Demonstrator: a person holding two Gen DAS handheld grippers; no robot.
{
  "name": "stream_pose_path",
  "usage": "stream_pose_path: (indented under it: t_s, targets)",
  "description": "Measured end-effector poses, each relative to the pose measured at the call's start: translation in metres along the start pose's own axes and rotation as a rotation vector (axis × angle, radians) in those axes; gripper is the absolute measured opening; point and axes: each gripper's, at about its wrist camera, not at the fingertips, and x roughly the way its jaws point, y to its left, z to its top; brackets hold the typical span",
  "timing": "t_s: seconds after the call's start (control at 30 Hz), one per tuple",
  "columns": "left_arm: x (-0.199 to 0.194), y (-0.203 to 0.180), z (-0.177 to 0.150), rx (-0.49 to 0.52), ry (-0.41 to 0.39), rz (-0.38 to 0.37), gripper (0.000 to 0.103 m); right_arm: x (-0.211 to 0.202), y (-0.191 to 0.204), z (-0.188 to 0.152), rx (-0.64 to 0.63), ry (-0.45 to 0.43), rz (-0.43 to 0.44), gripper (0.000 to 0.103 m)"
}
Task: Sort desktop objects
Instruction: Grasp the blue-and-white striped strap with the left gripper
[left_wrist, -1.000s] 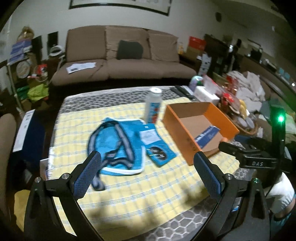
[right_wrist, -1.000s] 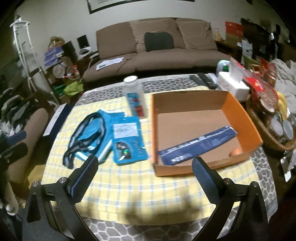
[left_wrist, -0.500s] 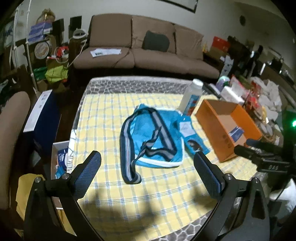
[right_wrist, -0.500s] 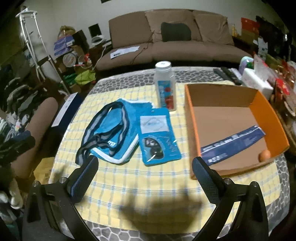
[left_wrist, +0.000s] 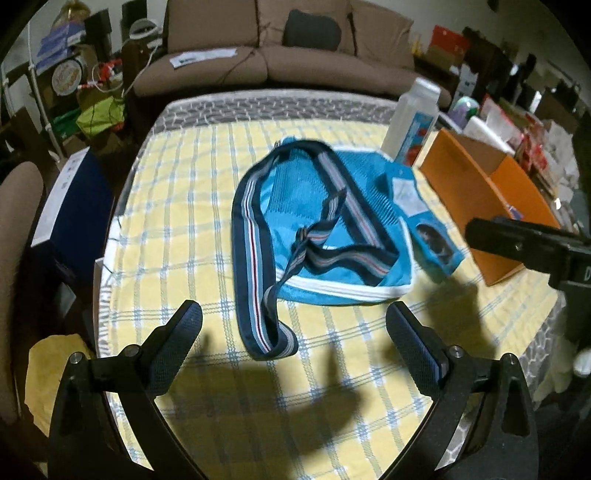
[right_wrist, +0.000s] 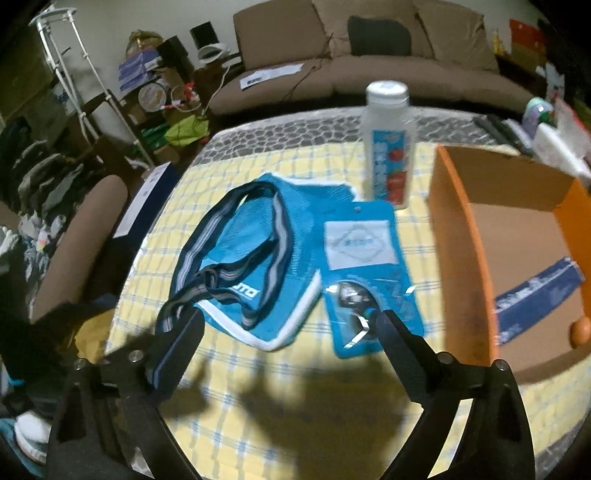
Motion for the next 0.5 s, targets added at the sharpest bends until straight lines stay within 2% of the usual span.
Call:
stream_pose_path:
  t_s: [0.03, 0.1, 0.2, 0.33, 0.37, 0.5]
  targets:
    - [0.004, 0.001, 0.0, 0.0, 0.007, 0.001, 0.1, 0.007, 0.0, 0.001, 0.01, 0.016, 0.021, 0.091]
    - [0.008, -0.001, -0.001, 0.008, 0.009, -0.001, 0.1, 0.017, 0.0, 0.001, 0.025, 0.041, 0.064, 0.081]
    - [0.016, -0.005, -0.004, 0.033, 0.019, 0.018, 0.098, 0.032, -0.002, 0.002, 0.053, 0.073, 0.108, 0.077]
    - [0.031, -0.012, -0.009, 0.08, 0.062, 0.061, 0.083, 0.042, -0.008, 0.002, 0.092, 0.091, 0.137, 0.077]
    - [0.035, -0.013, -0.01, 0.088, 0.071, 0.065, 0.082, 0.044, -0.011, 0.002, 0.112, 0.096, 0.15, 0.077]
    - [0.045, -0.019, -0.014, 0.107, 0.095, 0.058, 0.066, 0.043, -0.022, 0.003, 0.184, 0.094, 0.199, 0.077]
